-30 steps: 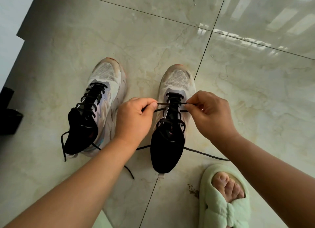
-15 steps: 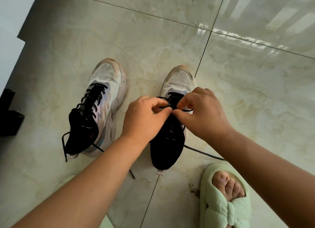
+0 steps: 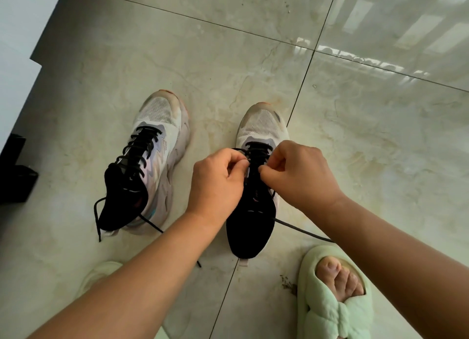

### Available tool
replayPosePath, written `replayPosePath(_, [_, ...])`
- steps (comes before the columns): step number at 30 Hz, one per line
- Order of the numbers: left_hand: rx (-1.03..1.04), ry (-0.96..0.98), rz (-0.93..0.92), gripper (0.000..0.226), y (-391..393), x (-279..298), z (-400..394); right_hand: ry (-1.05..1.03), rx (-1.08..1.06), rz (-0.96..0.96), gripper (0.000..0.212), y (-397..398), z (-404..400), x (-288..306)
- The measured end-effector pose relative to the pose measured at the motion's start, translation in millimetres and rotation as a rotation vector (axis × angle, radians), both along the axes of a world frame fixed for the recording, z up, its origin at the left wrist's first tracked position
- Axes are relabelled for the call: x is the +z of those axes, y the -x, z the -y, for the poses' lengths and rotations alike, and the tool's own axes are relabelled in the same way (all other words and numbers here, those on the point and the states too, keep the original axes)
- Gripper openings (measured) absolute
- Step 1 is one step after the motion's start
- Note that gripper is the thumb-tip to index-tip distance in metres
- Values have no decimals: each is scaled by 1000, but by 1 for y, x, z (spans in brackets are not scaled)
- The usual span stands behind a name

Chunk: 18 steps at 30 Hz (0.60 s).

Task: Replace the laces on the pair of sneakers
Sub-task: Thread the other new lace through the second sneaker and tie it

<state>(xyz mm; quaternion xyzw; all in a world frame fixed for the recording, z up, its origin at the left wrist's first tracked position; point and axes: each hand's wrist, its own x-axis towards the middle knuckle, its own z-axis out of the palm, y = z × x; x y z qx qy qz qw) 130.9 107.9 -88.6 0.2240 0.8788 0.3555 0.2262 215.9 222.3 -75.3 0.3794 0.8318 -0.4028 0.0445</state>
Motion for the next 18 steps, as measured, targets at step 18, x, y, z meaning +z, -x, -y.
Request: replayPosePath(18, [202,-12,-8,15,-13,1,27,249,-433,-183,7,-28,17,-17])
